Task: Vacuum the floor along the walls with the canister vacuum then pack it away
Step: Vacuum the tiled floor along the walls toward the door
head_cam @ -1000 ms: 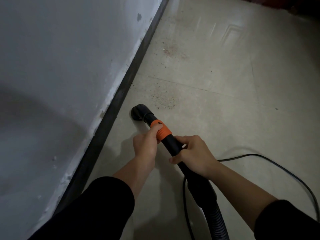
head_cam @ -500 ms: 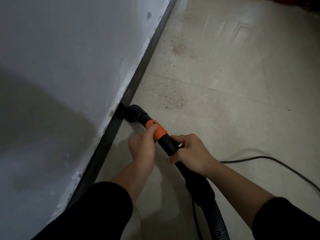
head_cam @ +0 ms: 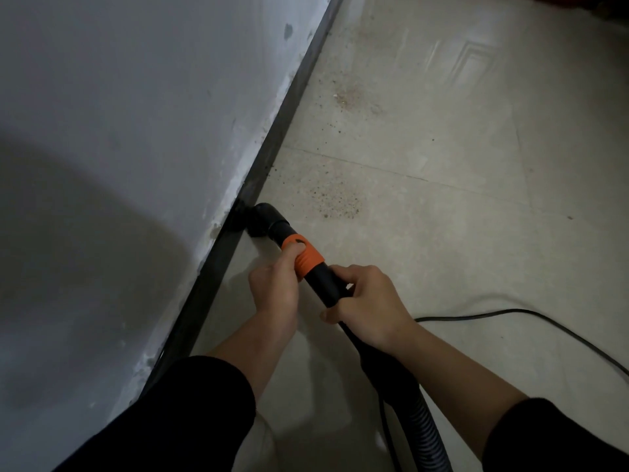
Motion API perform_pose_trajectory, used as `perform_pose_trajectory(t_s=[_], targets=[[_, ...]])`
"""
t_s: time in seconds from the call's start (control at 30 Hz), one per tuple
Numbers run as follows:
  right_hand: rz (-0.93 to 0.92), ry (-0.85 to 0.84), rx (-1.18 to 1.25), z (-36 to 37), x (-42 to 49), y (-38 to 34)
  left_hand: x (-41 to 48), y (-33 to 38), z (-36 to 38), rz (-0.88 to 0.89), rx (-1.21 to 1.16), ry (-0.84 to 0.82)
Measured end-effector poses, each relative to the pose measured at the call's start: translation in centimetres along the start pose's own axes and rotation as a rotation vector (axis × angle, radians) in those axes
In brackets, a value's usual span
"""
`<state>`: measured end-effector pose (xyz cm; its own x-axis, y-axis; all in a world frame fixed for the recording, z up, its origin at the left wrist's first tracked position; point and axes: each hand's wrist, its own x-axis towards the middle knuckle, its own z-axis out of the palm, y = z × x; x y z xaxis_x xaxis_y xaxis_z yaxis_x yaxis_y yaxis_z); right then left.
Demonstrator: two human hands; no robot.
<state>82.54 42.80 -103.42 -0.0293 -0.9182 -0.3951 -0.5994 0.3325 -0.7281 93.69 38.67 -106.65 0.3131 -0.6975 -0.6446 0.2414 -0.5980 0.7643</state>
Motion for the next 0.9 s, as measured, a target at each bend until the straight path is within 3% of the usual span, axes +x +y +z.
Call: perform_pose_trajectory(t_s=[0.33, 0.9], targets=[[-0.044, 0.114, -0.17, 0.4, 0.9, -0.5, 1.7, 0.7, 0.9, -0.009, -0.006, -0.041], [0.04, 0.174, -0.18, -3.0, -1.0, 1.5, -0.3, -0.6, 4.8, -0.063, 0.029, -0.137]])
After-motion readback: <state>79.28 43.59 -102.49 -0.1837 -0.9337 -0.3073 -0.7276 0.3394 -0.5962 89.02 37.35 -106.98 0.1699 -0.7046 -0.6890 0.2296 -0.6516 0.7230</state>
